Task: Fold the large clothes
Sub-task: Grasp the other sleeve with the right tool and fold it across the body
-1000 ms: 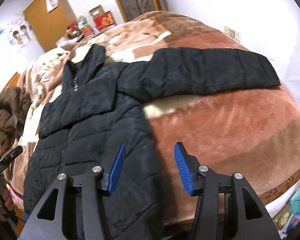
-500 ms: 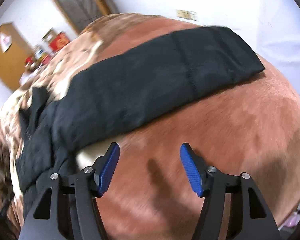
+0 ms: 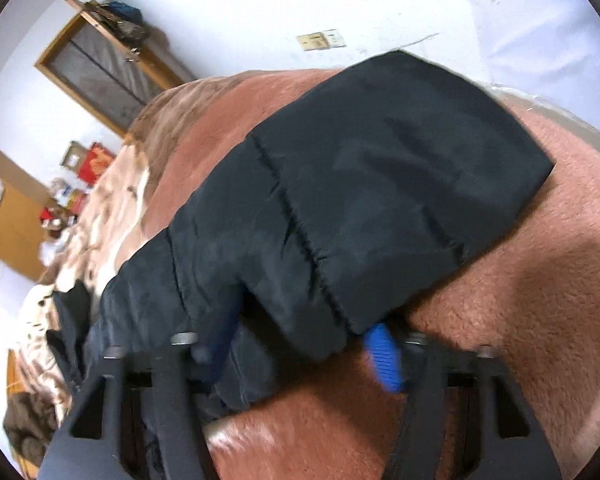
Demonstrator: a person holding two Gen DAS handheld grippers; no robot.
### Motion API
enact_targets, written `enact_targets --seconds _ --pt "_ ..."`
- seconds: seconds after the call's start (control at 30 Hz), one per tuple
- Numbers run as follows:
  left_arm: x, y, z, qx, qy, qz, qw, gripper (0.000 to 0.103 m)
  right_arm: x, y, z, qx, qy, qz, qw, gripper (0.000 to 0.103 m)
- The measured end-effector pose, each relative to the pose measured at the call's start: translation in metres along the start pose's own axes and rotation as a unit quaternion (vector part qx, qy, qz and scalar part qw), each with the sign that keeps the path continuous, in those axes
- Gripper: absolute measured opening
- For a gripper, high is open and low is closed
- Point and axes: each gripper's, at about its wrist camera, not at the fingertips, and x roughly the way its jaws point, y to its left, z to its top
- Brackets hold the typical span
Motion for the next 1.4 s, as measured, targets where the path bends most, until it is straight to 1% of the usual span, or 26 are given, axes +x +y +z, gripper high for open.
enact_targets --seconds 0.03,0.07,0.17,0.2,0.27,0.3,0.4,0.43,0.53,0.57,0.63,0.73,0.8,0.83,0.9,1.03,1.1,1.13,1.17,1.23,1.3,1.4 --pt "-0.003 0.002 -0.001 -0.002 -0.002 0.000 1.0000 0.058 -0.005 0.005 0.001 -0.006 -0.001 0.007 1.000 0.018" --pt "-0.006 0.003 -0.001 -0.004 -0.004 0.001 1.0000 0.058 -0.013 0.013 0.000 -0.015 -0.003 0.011 1.000 0.016" --pt "-0.019 0.008 -0.001 -0.010 -0.012 0.001 0.9999 0.058 -0.047 0.041 -0.004 -0.057 -0.022 0.029 0.998 0.014" --pt "-0.025 0.010 -0.002 -0.011 -0.017 -0.001 0.9998 0.058 -0.065 0.054 -0.005 -0.074 -0.031 0.042 0.996 0.014" --pt "-0.036 0.012 -0.002 -0.013 -0.026 -0.003 0.9996 0.058 -0.085 0.080 -0.009 -0.099 -0.043 0.059 0.992 0.014" --pt "-0.043 0.013 -0.002 -0.015 -0.031 -0.004 0.9994 0.058 -0.102 0.095 -0.012 -0.115 -0.051 0.074 0.989 0.014" --pt "-0.057 0.018 -0.004 -0.020 -0.040 -0.007 0.9990 0.058 -0.130 0.140 -0.020 -0.154 -0.059 0.111 0.980 0.014" --pt "-0.061 0.020 -0.005 -0.021 -0.043 -0.007 0.9988 0.058 -0.136 0.148 -0.024 -0.164 -0.059 0.119 0.977 0.014" --pt "-0.070 0.026 -0.006 -0.023 -0.050 -0.005 0.9984 0.058 -0.150 0.195 -0.044 -0.206 -0.048 0.153 0.965 0.014" --pt "-0.073 0.029 -0.006 -0.026 -0.053 -0.005 0.9982 0.058 -0.149 0.207 -0.048 -0.216 -0.044 0.158 0.963 0.014" --pt "-0.077 0.038 -0.007 -0.035 -0.058 -0.005 0.9977 0.058 -0.147 0.235 -0.067 -0.245 -0.030 0.171 0.954 0.014" --pt "-0.078 0.052 -0.009 -0.048 -0.060 -0.004 0.9970 0.058 -0.126 0.274 -0.099 -0.284 0.001 0.179 0.942 0.014" --pt "-0.076 0.064 -0.012 -0.059 -0.058 -0.003 0.9966 0.058 -0.105 0.296 -0.125 -0.309 0.027 0.179 0.934 0.014" --pt "-0.075 0.069 -0.014 -0.063 -0.056 -0.002 0.9964 0.058 -0.097 0.302 -0.136 -0.317 0.037 0.178 0.931 0.014" --pt "-0.070 0.079 -0.017 -0.073 -0.051 0.002 0.9960 0.058 -0.068 0.316 -0.162 -0.337 0.065 0.172 0.924 0.014" --pt "-0.059 0.097 -0.026 -0.090 -0.040 0.007 0.9951 0.058 -0.023 0.328 -0.204 -0.363 0.113 0.154 0.912 0.017" --pt "-0.053 0.103 -0.031 -0.097 -0.033 0.009 0.9947 0.058 -0.002 0.331 -0.222 -0.369 0.139 0.156 0.906 0.022" --pt "-0.051 0.105 -0.032 -0.099 -0.030 0.009 0.9946 0.058 0.003 0.331 -0.226 -0.369 0.150 0.160 0.903 0.031" --pt "-0.049 0.107 -0.033 -0.101 -0.027 0.008 0.9945 0.058 0.004 0.330 -0.229 -0.371 0.157 0.164 0.900 0.045" --pt "-0.046 0.107 -0.035 -0.102 -0.025 0.008 0.9944 0.058 0.008 0.331 -0.239 -0.382 0.168 0.167 0.893 0.058" --pt "-0.046 0.106 -0.033 -0.101 -0.026 0.006 0.9945 0.058 0.002 0.332 -0.243 -0.392 0.169 0.176 0.887 0.060" --pt "-0.052 0.103 -0.026 -0.102 -0.034 -0.001 0.9942 0.058 -0.013 0.335 -0.244 -0.398 0.161 0.194 0.882 0.060"
